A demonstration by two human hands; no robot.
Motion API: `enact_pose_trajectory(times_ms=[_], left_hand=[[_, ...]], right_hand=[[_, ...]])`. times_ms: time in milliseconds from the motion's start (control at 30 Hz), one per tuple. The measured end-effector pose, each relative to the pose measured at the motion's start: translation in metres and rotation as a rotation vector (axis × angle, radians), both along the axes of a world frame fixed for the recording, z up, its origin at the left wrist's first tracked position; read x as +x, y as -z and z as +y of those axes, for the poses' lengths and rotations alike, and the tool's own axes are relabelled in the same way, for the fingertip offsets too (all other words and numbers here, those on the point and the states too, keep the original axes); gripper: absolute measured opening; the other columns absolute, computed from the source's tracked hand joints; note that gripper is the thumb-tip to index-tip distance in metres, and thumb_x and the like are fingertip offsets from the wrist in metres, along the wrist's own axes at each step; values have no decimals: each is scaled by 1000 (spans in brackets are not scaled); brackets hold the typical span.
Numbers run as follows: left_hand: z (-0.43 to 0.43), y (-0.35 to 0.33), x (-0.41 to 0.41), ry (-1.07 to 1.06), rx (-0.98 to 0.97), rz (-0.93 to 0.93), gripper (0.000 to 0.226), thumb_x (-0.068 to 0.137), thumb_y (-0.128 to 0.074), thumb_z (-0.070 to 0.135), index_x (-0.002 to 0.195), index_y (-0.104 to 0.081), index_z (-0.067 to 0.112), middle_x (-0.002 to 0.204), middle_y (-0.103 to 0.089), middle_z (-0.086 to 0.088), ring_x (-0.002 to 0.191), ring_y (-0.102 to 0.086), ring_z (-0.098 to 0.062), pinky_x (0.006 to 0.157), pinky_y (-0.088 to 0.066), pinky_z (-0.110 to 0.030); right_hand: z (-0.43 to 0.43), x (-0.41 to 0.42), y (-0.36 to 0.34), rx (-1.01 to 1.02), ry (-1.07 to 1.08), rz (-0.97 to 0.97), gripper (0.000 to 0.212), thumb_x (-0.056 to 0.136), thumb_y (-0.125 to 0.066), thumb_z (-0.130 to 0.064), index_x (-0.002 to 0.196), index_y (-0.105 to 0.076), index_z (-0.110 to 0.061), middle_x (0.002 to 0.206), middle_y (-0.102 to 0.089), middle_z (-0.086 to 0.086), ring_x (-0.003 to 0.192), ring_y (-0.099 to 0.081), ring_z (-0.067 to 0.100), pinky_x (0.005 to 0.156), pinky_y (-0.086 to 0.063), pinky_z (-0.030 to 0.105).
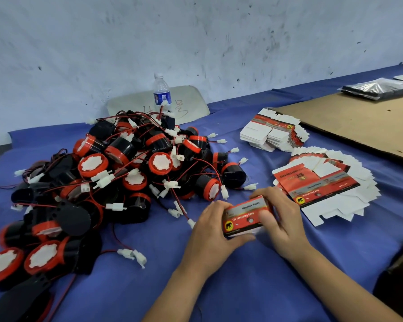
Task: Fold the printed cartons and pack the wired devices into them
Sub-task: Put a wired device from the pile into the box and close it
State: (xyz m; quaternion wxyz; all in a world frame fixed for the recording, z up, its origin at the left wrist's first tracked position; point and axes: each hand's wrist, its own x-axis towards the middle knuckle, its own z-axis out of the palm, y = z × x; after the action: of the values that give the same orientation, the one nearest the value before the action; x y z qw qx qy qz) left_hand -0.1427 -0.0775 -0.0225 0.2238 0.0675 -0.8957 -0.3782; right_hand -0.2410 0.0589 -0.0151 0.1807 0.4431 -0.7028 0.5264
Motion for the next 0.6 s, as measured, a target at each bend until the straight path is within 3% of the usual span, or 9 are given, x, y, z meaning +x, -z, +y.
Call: enact_pose_trajectory(times_ms=[100,200,333,433,533,600], left_hand=[[6,1,0,52,91,-7,49,64,-80,56,91,-40,47,91,-63,20,83,-62,2,63,-46,-12],[8,1,-1,94,83,11,48,63,-78,58,95,-43,51,97,-59,28,86,-61,3,65,-46,-9],[9,2,-3,106,126,-12,46,58,-77,63,89,-47,47,92,-60,27,81,-60,1,62,-44,-9],[7,3,-4,112,153,-15,46,59,-77,63,90,-49,44,89,-61,25,79,-60,-1,60,-43,-9],[7,5,-5,106,142,-24,48,62,-77,57,99,-48,45,96,-60,24,83,-60,0,64,-44,-10],[7,5,-5,90,171,8,56,66,-78,48,113,-48,50,108,-57,28,95,-59,3,74,-45,-8]], right_hand=[[-1,1,1,-14,80,85,41,87,-47,-42,85,-61,-4,69,-55,-3,61,-48,9,58,-39,21],[-2,0,3,-46,152,59,40,89,-43,-38,75,-59,-4,62,-52,-7,56,-46,10,53,-36,21],[-4,-2,3,-58,163,-37,33,91,-40,-38,64,-49,-22,52,-42,-13,50,-41,3,49,-28,12],[-6,-3,3,-69,123,-77,28,91,-39,-41,64,-37,-35,56,-46,-13,47,-37,1,48,-26,13],[-6,-4,6,-41,113,-101,32,86,-44,-45,67,-50,-20,55,-48,-11,51,-44,3,50,-32,16],[-5,-4,7,-52,117,-80,17,79,-52,-43,79,-53,-26,63,-53,-17,62,-51,-4,58,-35,7]])
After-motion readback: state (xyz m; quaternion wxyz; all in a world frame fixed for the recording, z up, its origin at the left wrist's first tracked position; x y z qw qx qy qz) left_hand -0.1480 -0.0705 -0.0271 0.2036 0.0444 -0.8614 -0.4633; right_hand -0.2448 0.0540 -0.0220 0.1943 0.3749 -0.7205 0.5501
